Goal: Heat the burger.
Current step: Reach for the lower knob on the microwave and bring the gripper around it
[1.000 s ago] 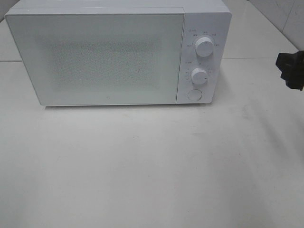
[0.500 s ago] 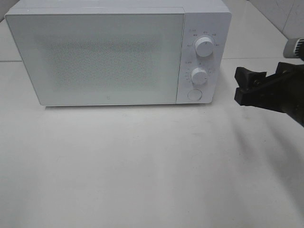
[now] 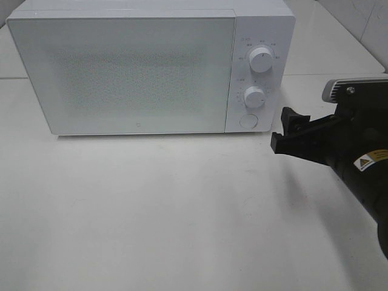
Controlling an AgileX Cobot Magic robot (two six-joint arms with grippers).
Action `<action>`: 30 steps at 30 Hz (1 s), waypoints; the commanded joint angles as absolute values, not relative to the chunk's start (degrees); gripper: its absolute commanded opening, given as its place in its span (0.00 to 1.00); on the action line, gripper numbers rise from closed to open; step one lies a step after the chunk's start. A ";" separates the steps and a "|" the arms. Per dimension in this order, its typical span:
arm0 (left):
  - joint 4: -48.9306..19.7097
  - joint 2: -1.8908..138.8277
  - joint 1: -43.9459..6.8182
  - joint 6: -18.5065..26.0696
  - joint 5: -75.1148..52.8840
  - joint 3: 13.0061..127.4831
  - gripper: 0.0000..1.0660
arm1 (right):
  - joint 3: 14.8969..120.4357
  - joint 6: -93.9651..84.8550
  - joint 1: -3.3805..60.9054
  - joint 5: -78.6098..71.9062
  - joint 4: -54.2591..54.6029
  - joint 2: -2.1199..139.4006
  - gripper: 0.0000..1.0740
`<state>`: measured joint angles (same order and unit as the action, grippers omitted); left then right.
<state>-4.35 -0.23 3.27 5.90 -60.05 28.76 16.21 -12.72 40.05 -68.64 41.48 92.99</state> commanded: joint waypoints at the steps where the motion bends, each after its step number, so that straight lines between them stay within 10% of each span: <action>1: -4.70 -1.83 3.38 5.67 -59.53 28.59 0.97 | 18.22 -13.46 43.14 -72.02 46.01 95.00 0.71; 30: -4.70 -1.83 3.38 5.67 -59.53 28.59 0.97 | 26.87 -16.21 44.06 -71.79 45.15 101.01 0.71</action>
